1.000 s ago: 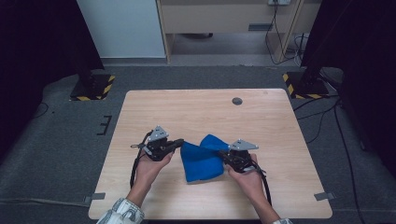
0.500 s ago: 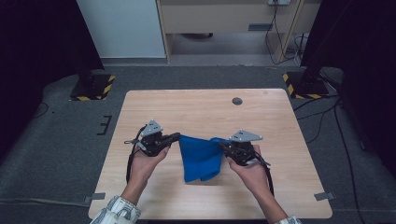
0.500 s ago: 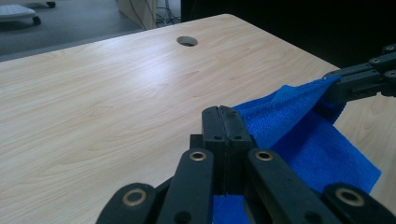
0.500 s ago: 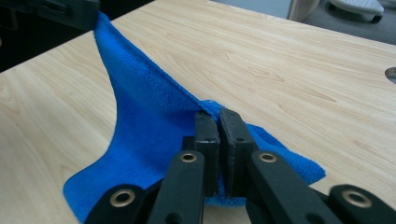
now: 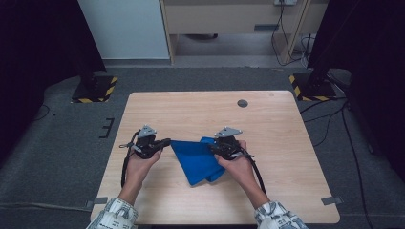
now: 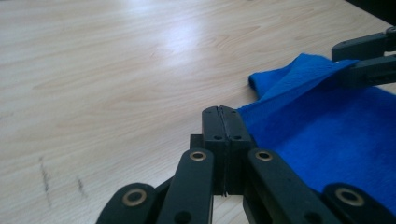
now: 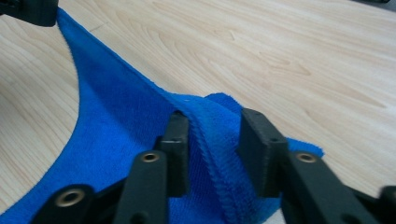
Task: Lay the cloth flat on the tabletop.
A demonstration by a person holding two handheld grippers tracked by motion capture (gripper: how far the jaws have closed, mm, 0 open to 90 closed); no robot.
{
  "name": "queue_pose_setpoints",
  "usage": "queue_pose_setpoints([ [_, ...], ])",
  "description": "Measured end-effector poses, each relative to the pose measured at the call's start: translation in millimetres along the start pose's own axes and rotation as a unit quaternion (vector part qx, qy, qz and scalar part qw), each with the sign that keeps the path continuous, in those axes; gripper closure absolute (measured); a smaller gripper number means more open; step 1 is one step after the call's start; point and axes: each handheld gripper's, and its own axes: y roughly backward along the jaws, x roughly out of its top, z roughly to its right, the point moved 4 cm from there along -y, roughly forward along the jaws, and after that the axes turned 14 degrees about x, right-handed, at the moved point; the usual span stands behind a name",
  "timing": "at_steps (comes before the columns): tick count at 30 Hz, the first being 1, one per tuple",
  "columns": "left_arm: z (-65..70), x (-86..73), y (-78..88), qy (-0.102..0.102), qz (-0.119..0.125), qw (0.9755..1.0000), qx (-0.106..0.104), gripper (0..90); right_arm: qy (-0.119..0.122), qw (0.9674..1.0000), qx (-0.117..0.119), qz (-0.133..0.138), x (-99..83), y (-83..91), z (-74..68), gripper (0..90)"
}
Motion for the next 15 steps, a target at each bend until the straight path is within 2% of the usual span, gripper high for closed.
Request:
queue_pose_setpoints([
  [5,-7.5,-4.4,-1.7,0.004,-0.002,0.9999,0.011,90.0,0.004,0.9998,-0.015,-0.009,-10.4,0.8,3.4,55.8],
  [8,-5.7,-4.7,-3.1,0.005,-0.003,1.0000,0.003,90.0,-0.004,0.9998,-0.017,-0.004,-15.9,5.5,7.9,56.1],
  [10,0.0,-5.1,-5.2,0.004,-0.002,1.0000,-0.005,90.0,0.001,0.9998,-0.018,-0.007,-18.2,7.3,9.4,59.5],
  [11,1.8,-5.1,-5.9,0.006,-0.001,0.9999,-0.008,90.0,0.000,0.9999,-0.015,-0.007,-18.3,8.3,9.8,65.5],
  [15,5.0,-4.8,-6.5,0.007,0.002,0.9999,-0.012,90.0,0.004,0.9999,-0.012,-0.008,-17.2,8.1,9.3,68.7],
])
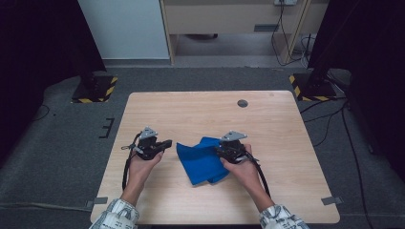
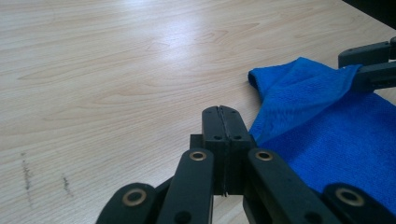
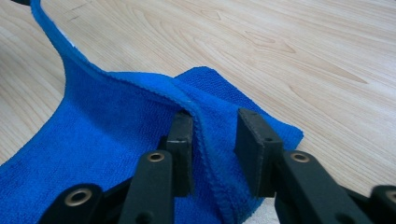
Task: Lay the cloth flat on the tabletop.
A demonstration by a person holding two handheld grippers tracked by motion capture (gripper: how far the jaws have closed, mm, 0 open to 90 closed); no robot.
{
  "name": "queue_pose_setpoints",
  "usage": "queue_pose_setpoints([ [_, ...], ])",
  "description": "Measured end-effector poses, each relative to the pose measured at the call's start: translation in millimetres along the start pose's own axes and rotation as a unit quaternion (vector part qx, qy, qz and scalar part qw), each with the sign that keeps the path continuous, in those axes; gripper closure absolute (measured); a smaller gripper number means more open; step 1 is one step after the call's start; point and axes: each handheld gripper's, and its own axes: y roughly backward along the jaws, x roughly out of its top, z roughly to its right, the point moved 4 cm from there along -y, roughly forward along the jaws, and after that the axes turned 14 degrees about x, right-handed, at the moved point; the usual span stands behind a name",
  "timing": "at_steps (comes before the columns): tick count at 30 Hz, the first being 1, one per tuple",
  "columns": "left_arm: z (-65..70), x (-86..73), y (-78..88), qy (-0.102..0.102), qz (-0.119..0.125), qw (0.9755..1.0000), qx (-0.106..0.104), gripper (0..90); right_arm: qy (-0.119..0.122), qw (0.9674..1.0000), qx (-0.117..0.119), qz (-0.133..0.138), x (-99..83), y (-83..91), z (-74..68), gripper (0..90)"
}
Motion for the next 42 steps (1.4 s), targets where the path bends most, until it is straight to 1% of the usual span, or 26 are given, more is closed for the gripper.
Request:
queue_pose_setpoints([
  [5,0.9,-1.1,5.0,0.000,0.010,0.9999,-0.011,89.5,-0.001,1.0000,0.003,-0.007,-1.4,-2.6,-0.3,70.1],
  [6,1.1,-1.6,6.0,-0.002,0.011,0.9999,-0.008,87.7,-0.001,1.0000,0.003,-0.007,-1.5,-2.9,0.2,70.2],
  [7,1.1,-2.2,6.9,-0.005,0.012,0.9999,-0.009,83.6,-0.005,1.0000,0.002,-0.006,-1.2,-2.6,1.6,70.8],
  [8,0.9,-2.7,7.5,-0.005,0.013,0.9999,-0.008,83.6,-0.005,1.0000,0.002,-0.006,-1.2,-2.6,1.6,70.8],
  [10,-0.9,-5.2,7.3,-0.002,0.014,0.9999,-0.001,75.1,-0.008,1.0000,0.002,-0.005,-1.1,-2.2,2.5,72.0],
  [12,-1.8,-7.5,5.5,-0.001,0.015,0.9999,-0.006,65.5,-0.008,1.0000,0.003,-0.004,-0.7,-1.4,2.9,72.9],
  [14,-0.7,-8.6,3.3,-0.004,0.019,0.9997,-0.010,53.3,-0.008,0.9999,0.004,-0.005,-0.6,-1.2,2.9,73.0],
  [15,1.3,-8.8,2.5,-0.006,0.020,0.9996,-0.018,50.0,-0.010,0.9999,0.004,-0.005,-0.6,-1.0,3.0,73.1],
  [16,3.0,-8.6,2.7,-0.011,0.023,0.9994,-0.022,50.0,-0.010,0.9999,0.004,-0.005,-0.6,-1.0,3.0,73.1],
  [17,5.6,-8.5,2.4,-0.018,0.028,0.9990,-0.029,45.8,-0.009,0.9999,0.005,-0.005,-0.3,-0.8,3.3,73.5],
  [18,8.7,-9.0,1.8,-0.024,0.028,0.9985,-0.042,37.3,-0.010,0.9999,0.005,-0.005,0.0,-0.3,3.5,73.8],
  [20,14.5,-10.7,-0.4,-0.038,0.024,0.9976,-0.053,36.7,-0.010,0.9999,0.005,-0.005,0.2,-0.1,3.7,73.9],
  [21,17.0,-11.4,-2.6,-0.043,0.023,0.9972,-0.057,33.7,-0.010,0.9999,0.006,-0.004,0.5,0.2,3.7,73.9],
  [22,19.0,-12.1,-5.6,-0.044,0.021,0.9970,-0.059,32.1,-0.009,0.9999,0.007,-0.004,0.6,0.8,3.9,73.9],
  [23,20.4,-12.4,-9.2,-0.043,0.013,0.9973,-0.057,32.0,-0.008,0.9999,0.007,-0.003,0.6,1.1,4.1,73.9],
  [25,24.6,-12.5,-16.0,-0.036,0.004,0.9972,-0.066,29.7,-0.009,0.9999,0.007,-0.003,-0.3,1.5,4.3,73.9],
  [27,29.7,-12.2,-19.7,-0.040,-0.001,0.9967,-0.070,29.2,-0.009,0.9999,0.007,-0.002,-0.6,1.4,4.3,74.1],
  [29,35.5,-12.6,-22.0,-0.051,-0.004,0.9960,-0.074,30.7,-0.008,0.9999,0.007,-0.003,-1.0,0.9,4.0,74.4],
  [31,38.3,-12.5,-22.7,-0.051,-0.002,0.9958,-0.076,33.7,-0.008,0.9999,0.008,-0.003,-1.0,0.3,4.1,74.4],
  [32,40.0,-12.4,-22.3,-0.054,-0.001,0.9952,-0.082,38.0,-0.010,0.9999,0.008,-0.003,-1.2,-0.2,4.0,74.5],
  [34,42.7,-13.4,-21.8,-0.069,-0.004,0.9939,-0.085,48.4,-0.010,0.9999,0.008,-0.003,-1.5,-1.0,4.0,74.5],
  [36,44.4,-14.4,-22.2,-0.071,-0.010,0.9933,-0.091,58.6,-0.011,0.9999,0.010,-0.002,-1.9,-1.3,3.3,74.5],
  [38,46.6,-15.2,-22.3,-0.072,-0.014,0.9924,-0.098,71.8,-0.010,0.9999,0.013,-0.001,-2.0,-1.1,2.5,74.5],
  [40,49.5,-14.7,-20.9,-0.077,-0.014,0.9913,-0.106,81.7,-0.010,0.9999,0.012,0.001,-1.9,-0.7,1.8,74.4],
  [41,50.5,-14.1,-20.3,-0.078,-0.014,0.9912,-0.106,86.4,-0.008,0.9999,0.012,0.001,-1.8,-0.2,1.6,74.2],
  [42,51.6,-12.7,-19.3,-0.079,-0.012,0.9911,-0.107,88.0,-0.008,0.9999,0.012,0.002,-1.7,0.1,1.6,73.8],
])
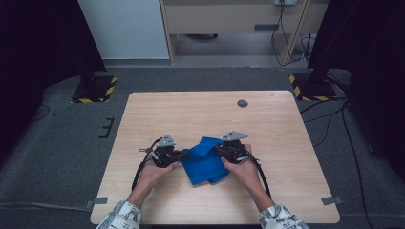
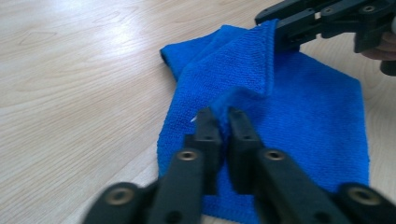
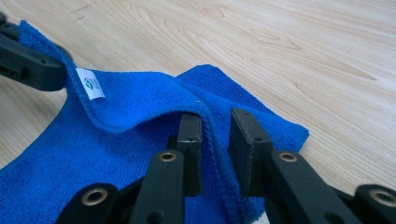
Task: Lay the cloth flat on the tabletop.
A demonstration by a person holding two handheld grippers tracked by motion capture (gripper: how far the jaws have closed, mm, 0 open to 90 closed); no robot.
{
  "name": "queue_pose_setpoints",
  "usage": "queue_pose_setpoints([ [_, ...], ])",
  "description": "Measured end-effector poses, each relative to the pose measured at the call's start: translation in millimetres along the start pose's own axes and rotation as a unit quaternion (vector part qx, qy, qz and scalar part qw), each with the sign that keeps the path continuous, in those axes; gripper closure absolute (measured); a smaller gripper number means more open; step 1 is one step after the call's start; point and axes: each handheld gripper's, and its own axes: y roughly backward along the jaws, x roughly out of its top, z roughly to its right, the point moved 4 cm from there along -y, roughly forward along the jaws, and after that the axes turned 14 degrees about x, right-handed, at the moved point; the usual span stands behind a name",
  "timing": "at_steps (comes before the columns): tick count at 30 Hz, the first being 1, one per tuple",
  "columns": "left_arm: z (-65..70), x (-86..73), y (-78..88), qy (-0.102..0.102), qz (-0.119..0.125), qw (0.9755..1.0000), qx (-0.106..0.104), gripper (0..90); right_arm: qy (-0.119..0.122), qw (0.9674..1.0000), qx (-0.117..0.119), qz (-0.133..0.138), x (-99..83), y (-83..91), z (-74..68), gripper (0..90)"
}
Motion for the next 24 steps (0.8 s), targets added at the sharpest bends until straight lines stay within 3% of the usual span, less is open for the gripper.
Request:
queue_pose_setpoints([
  [4,0.3,7.0,3.8,0.006,0.010,0.9998,0.014,89.0,0.002,1.0000,-0.001,0.003,0.2,1.8,0.3,69.5],
  [11,-10.8,23.0,21.1,0.048,0.053,0.9968,0.035,89.2,-0.002,0.9999,-0.014,0.004,-6.5,6.6,4.5,62.3],
  [17,-13.2,30.1,28.7,0.054,0.069,0.9952,0.044,89.4,-0.008,0.9999,-0.012,0.001,-11.5,7.7,9.3,64.8],
  [24,-19.9,34.2,35.3,0.075,0.086,0.9919,0.056,89.5,-0.013,0.9998,-0.012,-0.011,-17.3,6.4,12.9,64.6],
])
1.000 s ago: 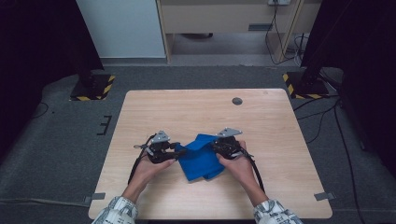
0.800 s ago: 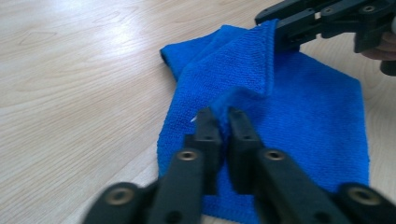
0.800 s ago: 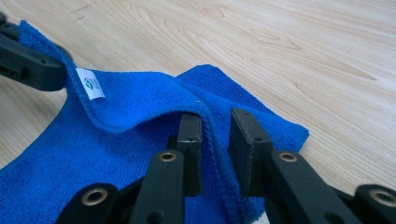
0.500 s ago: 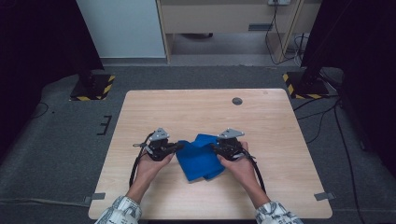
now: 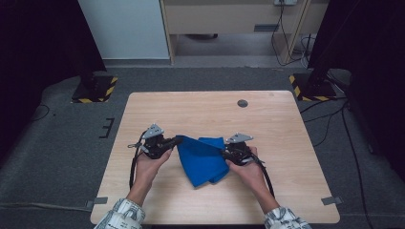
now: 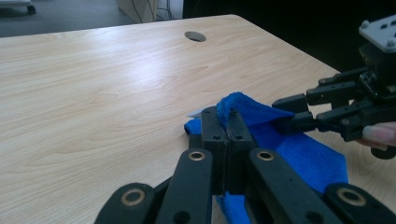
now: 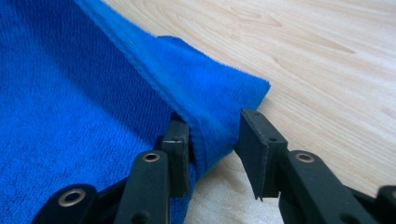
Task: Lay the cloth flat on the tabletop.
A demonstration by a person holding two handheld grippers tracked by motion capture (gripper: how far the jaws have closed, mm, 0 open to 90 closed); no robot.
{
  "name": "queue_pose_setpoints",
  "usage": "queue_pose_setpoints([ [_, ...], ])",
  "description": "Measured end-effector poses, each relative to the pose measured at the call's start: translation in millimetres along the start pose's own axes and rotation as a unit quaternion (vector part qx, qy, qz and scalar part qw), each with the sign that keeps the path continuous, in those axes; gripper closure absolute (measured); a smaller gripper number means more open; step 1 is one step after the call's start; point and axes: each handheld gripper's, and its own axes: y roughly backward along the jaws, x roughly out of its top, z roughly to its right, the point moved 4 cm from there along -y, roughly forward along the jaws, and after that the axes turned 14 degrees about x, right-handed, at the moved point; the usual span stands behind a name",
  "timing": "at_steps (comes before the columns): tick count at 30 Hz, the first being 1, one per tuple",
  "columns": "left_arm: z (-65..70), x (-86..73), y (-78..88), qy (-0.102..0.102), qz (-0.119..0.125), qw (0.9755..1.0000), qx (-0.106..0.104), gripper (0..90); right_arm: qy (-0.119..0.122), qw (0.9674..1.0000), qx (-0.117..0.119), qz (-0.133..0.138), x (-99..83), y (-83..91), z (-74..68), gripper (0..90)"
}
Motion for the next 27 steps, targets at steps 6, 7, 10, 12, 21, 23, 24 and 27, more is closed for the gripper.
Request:
queue_pose_setpoints([
  [6,-10.4,1.7,4.3,0.027,0.009,0.9994,0.017,89.5,0.003,0.9998,0.013,-0.016,-3.3,-4.2,-4.0,66.7],
  [7,-11.5,1.4,4.6,0.029,0.008,0.9994,0.018,89.5,0.006,0.9997,0.014,-0.020,-4.1,-5.1,-4.5,67.0],
  [10,-12.2,-1.4,3.5,0.027,-0.003,0.9995,0.015,89.5,0.004,0.9998,0.014,-0.015,-3.8,-5.4,-5.2,66.9],
  [12,-11.0,-2.6,2.9,0.023,-0.007,0.9996,0.013,89.5,-0.002,0.9999,0.016,-0.004,-1.7,-4.9,-6.0,61.3],
  [21,-9.2,0.0,3.6,0.031,-0.002,0.9995,0.008,89.5,-0.003,0.9998,0.010,0.017,6.6,-9.4,-4.7,58.5],
  [23,-6.7,0.1,3.0,0.029,-0.004,0.9996,0.003,89.4,-0.003,0.9996,0.014,0.024,9.1,-12.3,-6.3,63.5],
  [24,-5.6,0.2,3.0,0.027,-0.005,0.9996,0.002,89.4,-0.003,0.9996,0.014,0.024,9.1,-12.3,-6.3,63.5],
  [27,-5.2,1.5,3.8,0.028,-0.001,0.9996,0.005,89.4,-0.002,0.9998,0.006,0.016,9.9,-16.5,-7.8,74.8],
])
